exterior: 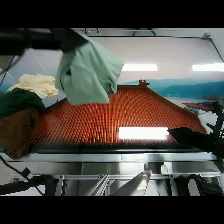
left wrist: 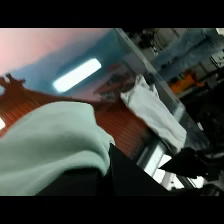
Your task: Fold the shirts.
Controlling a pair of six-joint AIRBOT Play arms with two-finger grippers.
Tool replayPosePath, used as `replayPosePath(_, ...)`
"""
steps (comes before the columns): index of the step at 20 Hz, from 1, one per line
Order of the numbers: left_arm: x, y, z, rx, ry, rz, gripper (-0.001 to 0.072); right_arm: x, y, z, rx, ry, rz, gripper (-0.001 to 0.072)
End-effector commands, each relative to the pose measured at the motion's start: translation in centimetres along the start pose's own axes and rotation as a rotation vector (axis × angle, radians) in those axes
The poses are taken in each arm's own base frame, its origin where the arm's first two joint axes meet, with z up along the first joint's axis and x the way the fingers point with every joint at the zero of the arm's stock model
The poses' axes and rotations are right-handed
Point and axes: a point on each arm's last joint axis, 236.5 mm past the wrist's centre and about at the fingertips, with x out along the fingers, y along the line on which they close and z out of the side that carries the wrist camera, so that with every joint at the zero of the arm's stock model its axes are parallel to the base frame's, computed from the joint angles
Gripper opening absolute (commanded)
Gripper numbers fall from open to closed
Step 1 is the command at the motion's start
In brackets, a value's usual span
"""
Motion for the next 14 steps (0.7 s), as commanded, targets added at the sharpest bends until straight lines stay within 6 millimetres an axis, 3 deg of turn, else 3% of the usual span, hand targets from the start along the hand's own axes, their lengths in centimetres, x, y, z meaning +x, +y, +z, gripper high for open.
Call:
replayPosePath(1,5.1,1.1,-8.3,-0.124,0.186,-0.020,0.0049,0.0,0.7,0.2,0.011,-0.007,0.030,0.0019)
replayPosePath(2,5.9,1.9,-10.0,-0.119,0.220,-0.003,0.0300,0.0,0.7,0.2,0.010,-0.007,0.029,0.0026)
replayPosePath(3,6.3,2.9,-11.3,-0.114,0.246,0.021,0.0641,0.0,0.7,0.1,0.011,-0.003,0.031,0.0080)
replayPosePath(4,6.2,3.9,-11.9,-0.115,0.257,0.054,0.0720,0.0,0.7,0.0,0.011,0.000,0.031,0.0292)
replayPosePath(5,5.5,5.3,-12.1,-0.102,0.272,0.098,0.0720,0.0,0.8,0.0,0.012,0.000,0.032,0.0440)
replayPosePath(7,2.8,8.5,-13.1,-0.128,0.329,0.209,0.0720,0.1,0.9,-0.1,0.018,0.010,0.039,0.0439)
replayPosePath(9,0.0,11.8,-15.5,-0.184,0.413,0.316,0.0720,0.5,0.7,-0.8,0.029,0.049,0.044,0.0442)
replayPosePath(10,-1.1,13.4,-16.7,-0.213,0.431,0.358,0.0720,1.0,0.5,-1.2,0.042,0.074,0.046,0.0506)
replayPosePath(14,-1.5,18.4,-21.9,-0.382,0.444,0.397,0.0719,5.1,-0.5,-2.1,0.075,0.140,0.052,0.0524)
